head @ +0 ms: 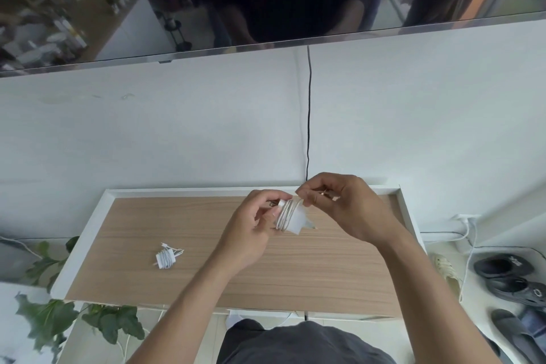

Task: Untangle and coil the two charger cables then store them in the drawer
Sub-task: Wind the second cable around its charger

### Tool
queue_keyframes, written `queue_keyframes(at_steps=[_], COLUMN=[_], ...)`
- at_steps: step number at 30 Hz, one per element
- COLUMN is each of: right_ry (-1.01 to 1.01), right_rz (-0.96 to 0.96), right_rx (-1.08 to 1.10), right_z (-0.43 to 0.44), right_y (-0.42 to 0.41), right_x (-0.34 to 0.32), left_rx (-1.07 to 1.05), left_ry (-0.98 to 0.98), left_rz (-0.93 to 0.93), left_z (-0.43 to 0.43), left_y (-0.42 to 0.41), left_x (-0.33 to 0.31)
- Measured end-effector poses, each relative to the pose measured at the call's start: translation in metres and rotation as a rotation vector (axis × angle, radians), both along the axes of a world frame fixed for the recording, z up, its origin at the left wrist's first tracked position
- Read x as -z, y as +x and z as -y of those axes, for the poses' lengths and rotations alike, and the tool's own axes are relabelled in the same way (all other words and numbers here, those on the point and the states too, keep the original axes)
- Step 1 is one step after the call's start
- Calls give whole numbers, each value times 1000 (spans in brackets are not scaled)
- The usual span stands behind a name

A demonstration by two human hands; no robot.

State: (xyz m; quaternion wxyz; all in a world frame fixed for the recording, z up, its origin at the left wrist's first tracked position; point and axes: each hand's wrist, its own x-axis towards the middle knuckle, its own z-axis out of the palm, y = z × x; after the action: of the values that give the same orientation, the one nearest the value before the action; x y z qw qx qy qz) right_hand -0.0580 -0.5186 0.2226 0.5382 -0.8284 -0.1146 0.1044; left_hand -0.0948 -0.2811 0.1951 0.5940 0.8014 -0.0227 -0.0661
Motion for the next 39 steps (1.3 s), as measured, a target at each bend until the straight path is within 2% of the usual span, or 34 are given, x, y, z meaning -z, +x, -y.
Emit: queue_keyframes(at_steps=[4, 7, 11, 19, 30, 39], right_ry=[134, 193, 242, 383, 286, 296], right_rz=[-99, -163, -189, -206, -108, -100], right_rx=[85, 132, 99, 54, -118, 75], right_z=[0, -2, -1, -3, 8, 5], right_y=[4, 6, 0, -7, -7, 1], right_x=[7, 17, 29, 33, 32, 43], left_rx=[25, 23, -30, -176, -293, -235], left_ry=[-231, -298, -368, -699, -909, -940], left_rz=[-133, -146, -179, -391, -516, -658], left_z=[5, 9, 13, 16, 12, 10], left_y=[-3, -5, -4, 6, 13, 13], left_x=[-10, -12, -6, -11, -17, -16])
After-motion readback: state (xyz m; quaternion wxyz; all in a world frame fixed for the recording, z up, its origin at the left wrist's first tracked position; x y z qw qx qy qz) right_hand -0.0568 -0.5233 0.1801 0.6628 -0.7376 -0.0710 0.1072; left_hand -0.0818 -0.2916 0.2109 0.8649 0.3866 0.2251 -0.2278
